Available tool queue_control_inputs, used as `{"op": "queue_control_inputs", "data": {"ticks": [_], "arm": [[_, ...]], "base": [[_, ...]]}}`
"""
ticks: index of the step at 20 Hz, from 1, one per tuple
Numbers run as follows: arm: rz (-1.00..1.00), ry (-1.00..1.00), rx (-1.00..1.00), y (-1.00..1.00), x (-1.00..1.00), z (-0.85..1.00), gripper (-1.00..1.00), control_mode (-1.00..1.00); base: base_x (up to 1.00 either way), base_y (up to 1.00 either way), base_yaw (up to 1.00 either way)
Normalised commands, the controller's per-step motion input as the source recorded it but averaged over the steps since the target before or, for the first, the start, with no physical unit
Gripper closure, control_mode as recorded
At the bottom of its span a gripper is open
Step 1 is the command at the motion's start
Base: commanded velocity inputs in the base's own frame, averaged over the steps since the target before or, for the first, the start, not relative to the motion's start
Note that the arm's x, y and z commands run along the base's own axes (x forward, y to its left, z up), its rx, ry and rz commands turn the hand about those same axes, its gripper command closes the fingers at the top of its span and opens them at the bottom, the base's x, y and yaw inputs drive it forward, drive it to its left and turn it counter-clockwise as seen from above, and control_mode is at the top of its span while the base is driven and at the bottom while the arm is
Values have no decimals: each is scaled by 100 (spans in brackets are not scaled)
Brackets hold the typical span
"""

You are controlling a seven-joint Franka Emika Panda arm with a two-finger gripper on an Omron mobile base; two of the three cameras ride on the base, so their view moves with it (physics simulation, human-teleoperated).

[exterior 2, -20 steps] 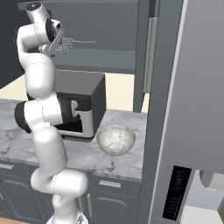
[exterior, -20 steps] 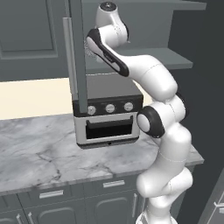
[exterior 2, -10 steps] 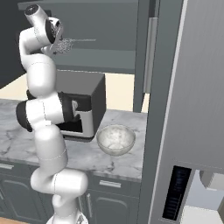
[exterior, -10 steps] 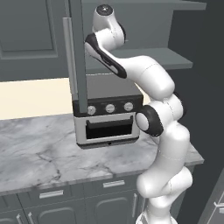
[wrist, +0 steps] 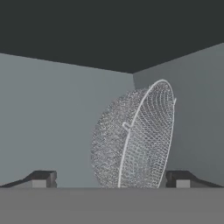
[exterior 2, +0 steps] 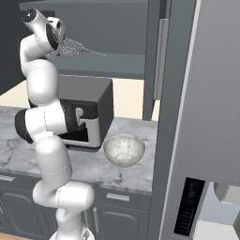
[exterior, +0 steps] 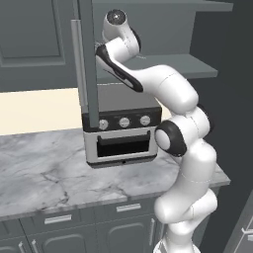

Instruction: Open the cabinet and setup a tea strainer by placing it in the bowl upright.

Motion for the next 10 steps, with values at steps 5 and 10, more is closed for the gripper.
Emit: {"op": "queue_control_inputs", "data": {"ticks": [5,10], "arm": [[4,0,0,3,1,-24,-100,-100],[1,0,0,0,20,-14,-100,-100]], "base": [[0,0,0],[0,0,0]]}}
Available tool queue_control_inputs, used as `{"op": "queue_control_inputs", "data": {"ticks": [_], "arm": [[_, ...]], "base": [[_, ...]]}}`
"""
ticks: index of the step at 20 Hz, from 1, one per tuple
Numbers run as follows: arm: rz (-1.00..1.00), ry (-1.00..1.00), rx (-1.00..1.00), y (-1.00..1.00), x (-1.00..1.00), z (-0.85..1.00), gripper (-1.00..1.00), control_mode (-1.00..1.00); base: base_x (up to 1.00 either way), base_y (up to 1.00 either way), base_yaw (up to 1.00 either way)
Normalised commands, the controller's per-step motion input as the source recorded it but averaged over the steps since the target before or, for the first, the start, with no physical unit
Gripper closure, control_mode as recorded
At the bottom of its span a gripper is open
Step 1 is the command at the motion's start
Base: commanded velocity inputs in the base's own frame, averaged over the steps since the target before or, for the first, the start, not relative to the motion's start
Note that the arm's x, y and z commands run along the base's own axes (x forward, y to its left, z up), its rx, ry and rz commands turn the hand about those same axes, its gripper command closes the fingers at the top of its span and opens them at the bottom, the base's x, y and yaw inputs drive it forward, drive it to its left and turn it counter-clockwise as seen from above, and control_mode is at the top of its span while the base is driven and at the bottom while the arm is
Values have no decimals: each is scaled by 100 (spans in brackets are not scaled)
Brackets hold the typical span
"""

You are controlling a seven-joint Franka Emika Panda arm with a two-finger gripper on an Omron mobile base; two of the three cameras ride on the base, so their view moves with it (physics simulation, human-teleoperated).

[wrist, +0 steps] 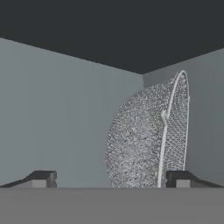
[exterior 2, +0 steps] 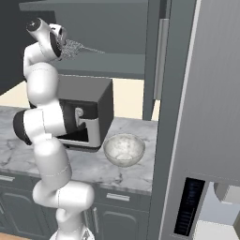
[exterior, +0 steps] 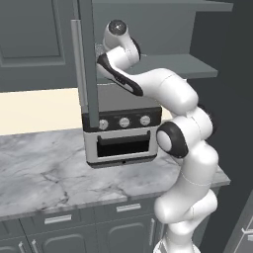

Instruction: Open the cabinet and setup a tea strainer by placing it in the bowl upright.

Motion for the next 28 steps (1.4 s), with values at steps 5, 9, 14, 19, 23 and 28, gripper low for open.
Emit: {"op": "queue_control_inputs", "data": {"ticks": [5,9,14,19,23,28], "arm": [[1,0,-1,0,27,2,-100,-100],[0,0,-1,4,10,12,-100,-100],[0,0,0,3,14,1,-100,-100],[2,0,0,6,15,0,-100,-100],[2,0,0,1,30,0,-100,-100],[0,0,0,0,11,-4,100,-100]], "base": [[0,0,0],[0,0,0],[0,0,0],[0,0,0],[0,0,0],[0,0,0]]}}
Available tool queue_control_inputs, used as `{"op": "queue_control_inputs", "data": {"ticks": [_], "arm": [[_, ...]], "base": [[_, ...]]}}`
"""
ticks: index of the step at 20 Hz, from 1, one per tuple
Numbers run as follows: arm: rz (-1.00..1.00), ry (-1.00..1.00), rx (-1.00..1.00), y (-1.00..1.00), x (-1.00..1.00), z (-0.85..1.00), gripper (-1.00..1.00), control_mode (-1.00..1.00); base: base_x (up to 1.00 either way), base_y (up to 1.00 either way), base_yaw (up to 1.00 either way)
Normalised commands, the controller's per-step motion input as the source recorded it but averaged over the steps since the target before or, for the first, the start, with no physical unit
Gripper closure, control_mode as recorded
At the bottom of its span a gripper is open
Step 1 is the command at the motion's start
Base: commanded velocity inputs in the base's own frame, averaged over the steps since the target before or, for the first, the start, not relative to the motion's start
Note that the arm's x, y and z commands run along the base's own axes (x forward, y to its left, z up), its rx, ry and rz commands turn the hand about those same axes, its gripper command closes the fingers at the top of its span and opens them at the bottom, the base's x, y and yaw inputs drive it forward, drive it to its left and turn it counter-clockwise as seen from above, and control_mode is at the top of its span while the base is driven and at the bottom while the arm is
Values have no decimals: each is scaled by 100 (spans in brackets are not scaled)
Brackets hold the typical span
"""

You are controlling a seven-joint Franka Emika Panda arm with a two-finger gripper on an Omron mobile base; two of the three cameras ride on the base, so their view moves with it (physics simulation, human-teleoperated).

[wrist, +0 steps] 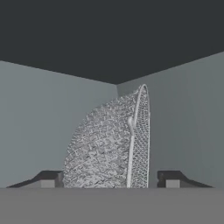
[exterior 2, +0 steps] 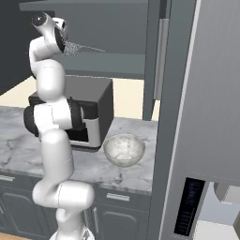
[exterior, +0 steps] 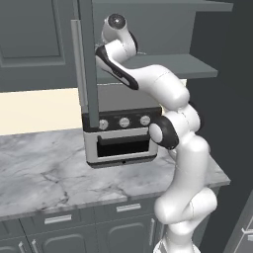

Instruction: Open the cabinet and setup a tea strainer by placing it in the bowl upright.

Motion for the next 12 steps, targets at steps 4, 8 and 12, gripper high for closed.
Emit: {"op": "queue_control_inputs", "data": {"ticks": [4,8,12], "arm": [[0,0,0,0,3,-2,100,-100],[0,0,0,0,0,0,100,-100],[0,-6,0,0,-8,0,100,-100]], "base": [[0,0,0],[0,0,0],[0,0,0]]}}
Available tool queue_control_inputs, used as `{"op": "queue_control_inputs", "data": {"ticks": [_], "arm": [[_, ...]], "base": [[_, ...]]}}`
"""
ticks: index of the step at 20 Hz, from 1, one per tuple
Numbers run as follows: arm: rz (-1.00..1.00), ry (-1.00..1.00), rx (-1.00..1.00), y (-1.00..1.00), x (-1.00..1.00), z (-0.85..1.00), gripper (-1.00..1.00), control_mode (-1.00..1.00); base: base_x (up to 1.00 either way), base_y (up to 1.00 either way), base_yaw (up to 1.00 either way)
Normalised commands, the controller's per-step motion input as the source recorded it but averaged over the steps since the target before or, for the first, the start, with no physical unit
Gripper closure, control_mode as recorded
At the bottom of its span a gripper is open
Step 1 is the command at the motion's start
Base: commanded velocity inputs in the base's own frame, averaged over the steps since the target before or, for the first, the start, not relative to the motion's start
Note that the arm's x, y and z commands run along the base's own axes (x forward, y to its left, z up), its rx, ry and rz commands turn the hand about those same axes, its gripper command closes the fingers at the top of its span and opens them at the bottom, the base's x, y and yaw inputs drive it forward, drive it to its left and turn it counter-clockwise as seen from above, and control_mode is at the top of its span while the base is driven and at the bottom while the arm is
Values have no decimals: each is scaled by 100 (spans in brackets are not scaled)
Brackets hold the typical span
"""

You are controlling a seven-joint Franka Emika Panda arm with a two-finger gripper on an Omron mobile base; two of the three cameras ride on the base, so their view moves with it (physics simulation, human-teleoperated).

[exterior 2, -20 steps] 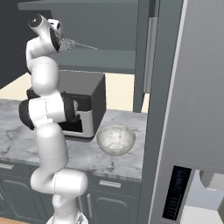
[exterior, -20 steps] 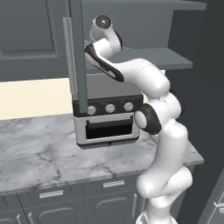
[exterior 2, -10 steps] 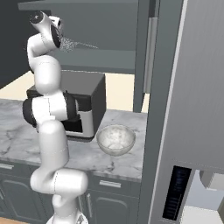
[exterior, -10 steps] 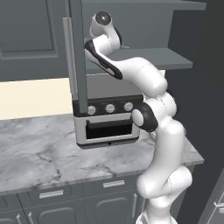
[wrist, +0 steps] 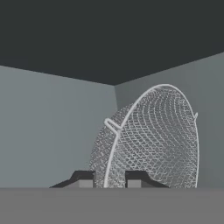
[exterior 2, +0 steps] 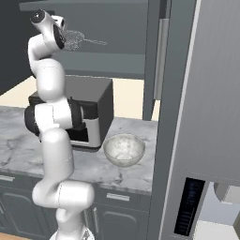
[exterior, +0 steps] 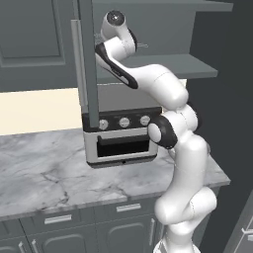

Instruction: Open the cabinet and setup a tea strainer by placing it in the bowl upright.

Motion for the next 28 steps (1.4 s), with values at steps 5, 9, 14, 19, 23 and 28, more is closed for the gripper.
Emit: {"op": "queue_control_inputs", "data": {"ticks": [5,9,14,19,23,28], "arm": [[-4,-3,0,0,-37,0,100,-100],[-4,0,-3,-2,-60,-3,100,-100],[-5,0,-4,-30,-83,-13,100,-100],[-2,0,-2,-54,-82,-15,100,-100],[0,-3,-1,-75,-100,-5,100,-100],[-7,-1,-8,-40,-100,0,100,-100]], "base": [[0,0,0],[0,0,0],[0,0,0],[0,0,0],[0,0,0],[0,0,0]]}}
